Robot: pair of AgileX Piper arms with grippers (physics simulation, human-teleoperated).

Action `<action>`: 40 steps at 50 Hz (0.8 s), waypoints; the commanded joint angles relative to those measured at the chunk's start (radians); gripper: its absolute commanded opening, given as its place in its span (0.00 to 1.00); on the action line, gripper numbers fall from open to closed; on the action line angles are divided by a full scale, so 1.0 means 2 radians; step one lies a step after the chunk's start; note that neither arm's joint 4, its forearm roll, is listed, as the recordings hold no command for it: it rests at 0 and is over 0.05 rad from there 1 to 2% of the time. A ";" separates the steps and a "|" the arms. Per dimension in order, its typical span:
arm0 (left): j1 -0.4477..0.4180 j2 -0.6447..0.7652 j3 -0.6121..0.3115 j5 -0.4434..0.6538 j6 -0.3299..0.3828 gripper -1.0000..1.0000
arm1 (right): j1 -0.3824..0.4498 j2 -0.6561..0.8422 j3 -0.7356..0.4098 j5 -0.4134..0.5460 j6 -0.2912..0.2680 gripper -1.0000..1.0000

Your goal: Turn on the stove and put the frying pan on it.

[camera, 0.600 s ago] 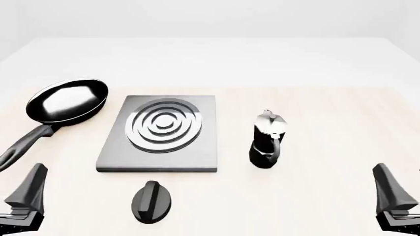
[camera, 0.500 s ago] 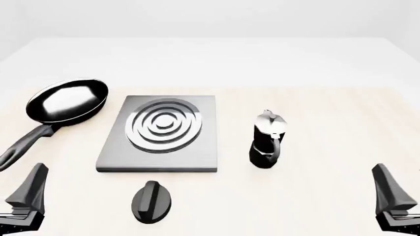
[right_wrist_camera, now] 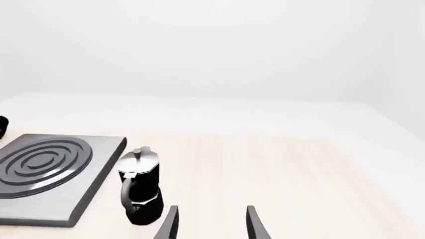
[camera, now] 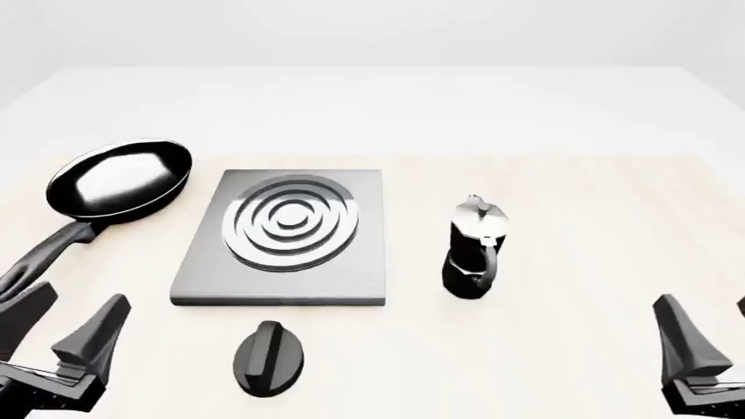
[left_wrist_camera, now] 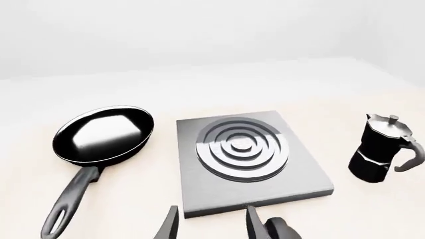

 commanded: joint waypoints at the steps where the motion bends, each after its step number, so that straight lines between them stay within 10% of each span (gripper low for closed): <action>1: -0.063 0.067 -0.026 0.031 -0.005 1.00 | 0.012 0.000 0.000 0.005 -0.003 1.00; 25: -0.185 0.141 -0.070 0.134 -0.029 1.00 | 0.021 0.001 0.000 0.015 -0.004 1.00; 40: -0.229 0.208 -0.039 0.062 -0.058 1.00 | 0.021 0.000 0.000 0.016 -0.003 1.00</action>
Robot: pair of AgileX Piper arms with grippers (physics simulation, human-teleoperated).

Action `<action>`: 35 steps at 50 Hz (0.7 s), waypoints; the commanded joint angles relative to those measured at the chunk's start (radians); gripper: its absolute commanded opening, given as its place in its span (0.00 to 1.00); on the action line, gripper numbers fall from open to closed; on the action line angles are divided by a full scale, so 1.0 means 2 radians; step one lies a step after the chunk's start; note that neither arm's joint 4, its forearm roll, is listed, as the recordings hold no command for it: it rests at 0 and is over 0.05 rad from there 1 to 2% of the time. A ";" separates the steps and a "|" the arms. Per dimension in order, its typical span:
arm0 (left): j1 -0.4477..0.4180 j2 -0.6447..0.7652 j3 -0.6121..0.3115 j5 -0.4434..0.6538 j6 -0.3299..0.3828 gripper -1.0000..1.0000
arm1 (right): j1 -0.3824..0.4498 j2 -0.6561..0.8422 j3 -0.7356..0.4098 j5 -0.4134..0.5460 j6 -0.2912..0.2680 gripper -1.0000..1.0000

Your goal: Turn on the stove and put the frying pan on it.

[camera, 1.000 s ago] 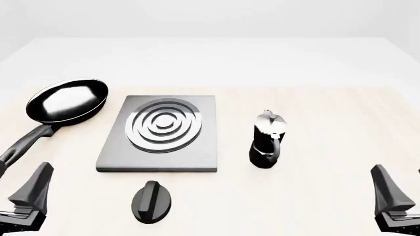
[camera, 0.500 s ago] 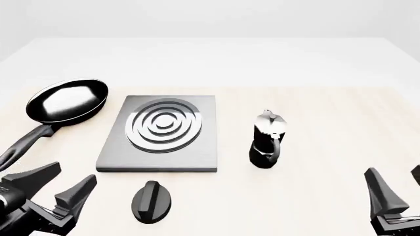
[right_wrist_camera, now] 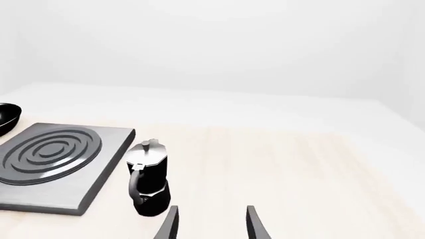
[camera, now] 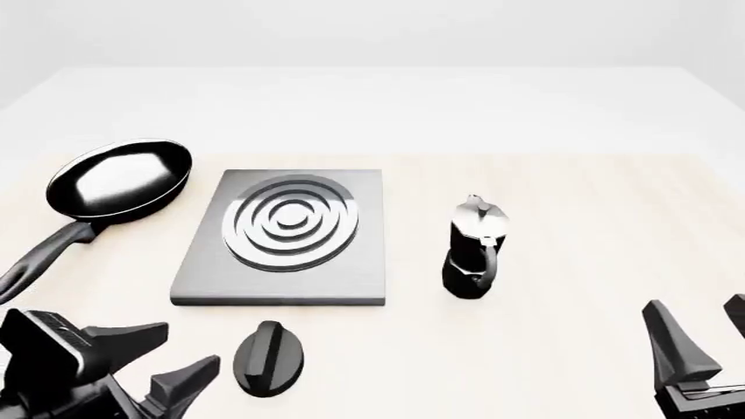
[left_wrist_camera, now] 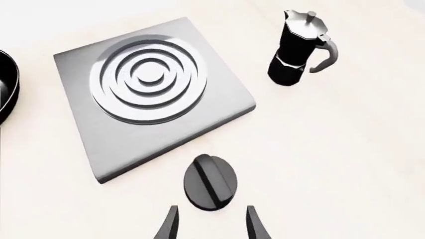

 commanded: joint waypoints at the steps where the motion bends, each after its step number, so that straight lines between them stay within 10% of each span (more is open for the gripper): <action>1: -0.031 0.051 0.017 -0.044 -0.017 1.00 | -0.001 0.000 0.000 0.002 0.000 1.00; 35: -0.033 0.408 0.062 -0.412 -0.014 1.00 | -0.006 0.000 0.000 0.004 0.002 1.00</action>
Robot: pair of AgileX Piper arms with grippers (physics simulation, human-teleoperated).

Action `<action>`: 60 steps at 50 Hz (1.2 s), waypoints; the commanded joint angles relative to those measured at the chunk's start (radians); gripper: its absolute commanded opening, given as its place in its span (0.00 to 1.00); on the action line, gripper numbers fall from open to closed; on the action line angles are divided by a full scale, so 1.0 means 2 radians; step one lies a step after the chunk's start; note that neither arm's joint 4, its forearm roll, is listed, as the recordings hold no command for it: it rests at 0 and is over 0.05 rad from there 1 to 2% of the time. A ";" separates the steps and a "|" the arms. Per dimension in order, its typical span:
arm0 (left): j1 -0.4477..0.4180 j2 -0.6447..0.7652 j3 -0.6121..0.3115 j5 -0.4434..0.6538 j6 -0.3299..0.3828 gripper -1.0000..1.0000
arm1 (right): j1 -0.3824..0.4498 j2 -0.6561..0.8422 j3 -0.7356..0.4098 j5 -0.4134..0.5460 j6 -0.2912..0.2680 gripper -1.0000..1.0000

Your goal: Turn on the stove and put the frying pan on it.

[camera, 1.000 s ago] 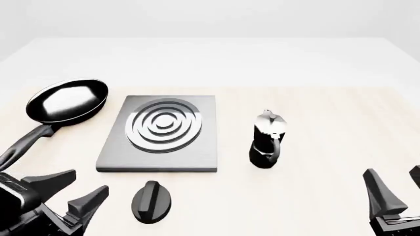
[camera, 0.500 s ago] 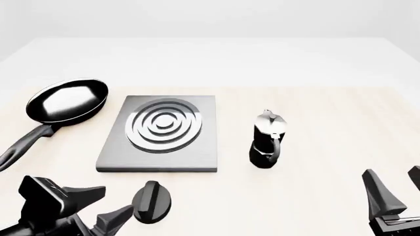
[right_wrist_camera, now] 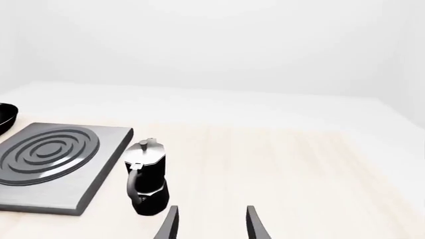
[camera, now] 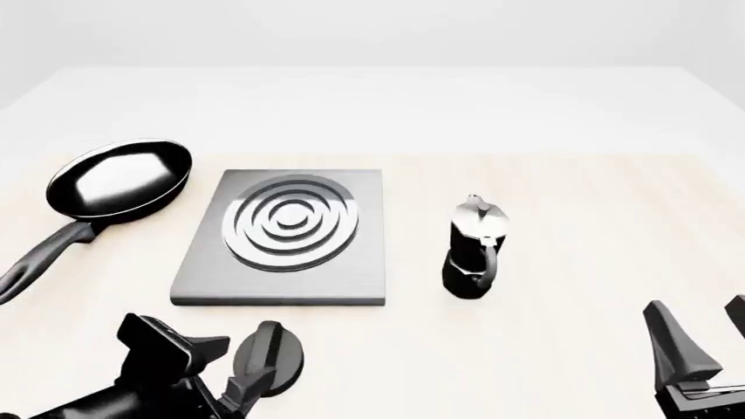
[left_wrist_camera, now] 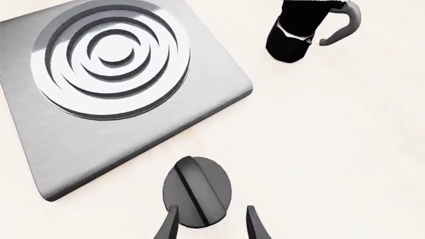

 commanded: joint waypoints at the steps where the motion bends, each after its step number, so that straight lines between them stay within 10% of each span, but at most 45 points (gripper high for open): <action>1: 0.001 0.107 0.008 -0.107 0.001 1.00 | -0.001 0.000 0.000 0.000 0.000 1.00; 31: -0.031 0.155 0.006 -0.145 -0.009 1.00 | -0.005 0.000 0.000 0.001 -0.001 1.00; 60: -0.137 0.004 -0.036 0.013 -0.032 1.00 | -0.010 0.000 0.000 -0.002 0.002 1.00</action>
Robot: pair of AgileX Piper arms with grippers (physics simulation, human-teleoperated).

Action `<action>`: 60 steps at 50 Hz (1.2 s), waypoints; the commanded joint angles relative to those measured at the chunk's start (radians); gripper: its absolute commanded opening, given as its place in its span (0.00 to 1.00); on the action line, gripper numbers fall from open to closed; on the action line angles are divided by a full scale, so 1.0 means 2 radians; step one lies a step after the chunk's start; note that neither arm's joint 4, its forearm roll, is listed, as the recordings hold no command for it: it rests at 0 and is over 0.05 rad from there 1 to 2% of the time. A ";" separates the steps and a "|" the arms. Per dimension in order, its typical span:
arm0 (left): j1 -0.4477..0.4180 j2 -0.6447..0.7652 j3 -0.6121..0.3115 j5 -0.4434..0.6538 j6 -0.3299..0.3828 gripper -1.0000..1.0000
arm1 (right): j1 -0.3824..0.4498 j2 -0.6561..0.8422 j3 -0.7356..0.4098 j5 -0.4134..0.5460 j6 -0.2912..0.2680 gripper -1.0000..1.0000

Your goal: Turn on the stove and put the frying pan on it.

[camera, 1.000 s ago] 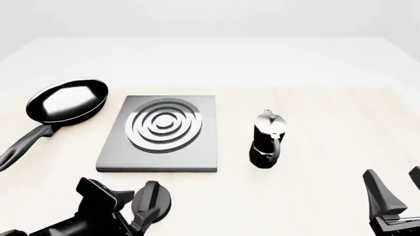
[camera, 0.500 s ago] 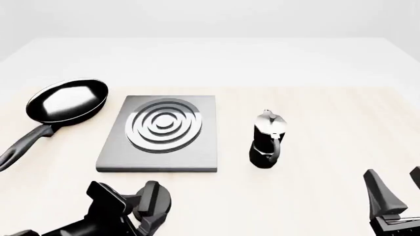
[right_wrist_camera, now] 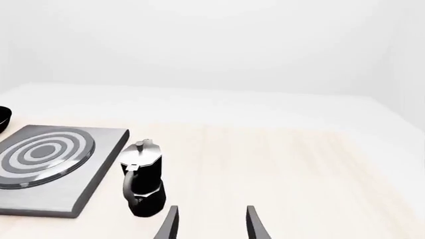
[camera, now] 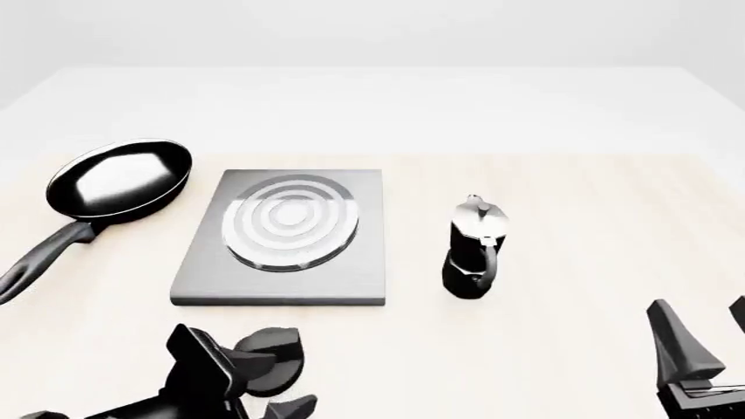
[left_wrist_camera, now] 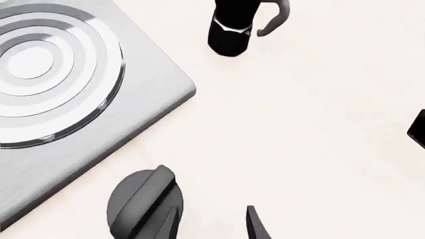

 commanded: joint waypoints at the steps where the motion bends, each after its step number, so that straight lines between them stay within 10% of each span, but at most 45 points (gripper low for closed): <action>1: -0.033 -0.063 -0.018 0.064 -0.006 1.00 | -0.001 0.000 0.000 -0.001 0.001 1.00; 27: 0.024 -0.378 -0.145 0.407 0.053 1.00 | 0.009 0.000 0.000 -0.006 0.006 1.00; 39: 0.137 -0.437 -0.195 0.500 0.091 1.00 | 0.016 0.000 0.000 -0.007 0.006 1.00; 40: 0.209 -0.440 -0.226 0.527 0.128 1.00 | 0.019 0.000 0.000 -0.008 0.006 1.00; 60: 0.412 -0.342 -0.244 0.468 0.172 1.00 | 0.034 0.000 0.000 -0.003 0.001 1.00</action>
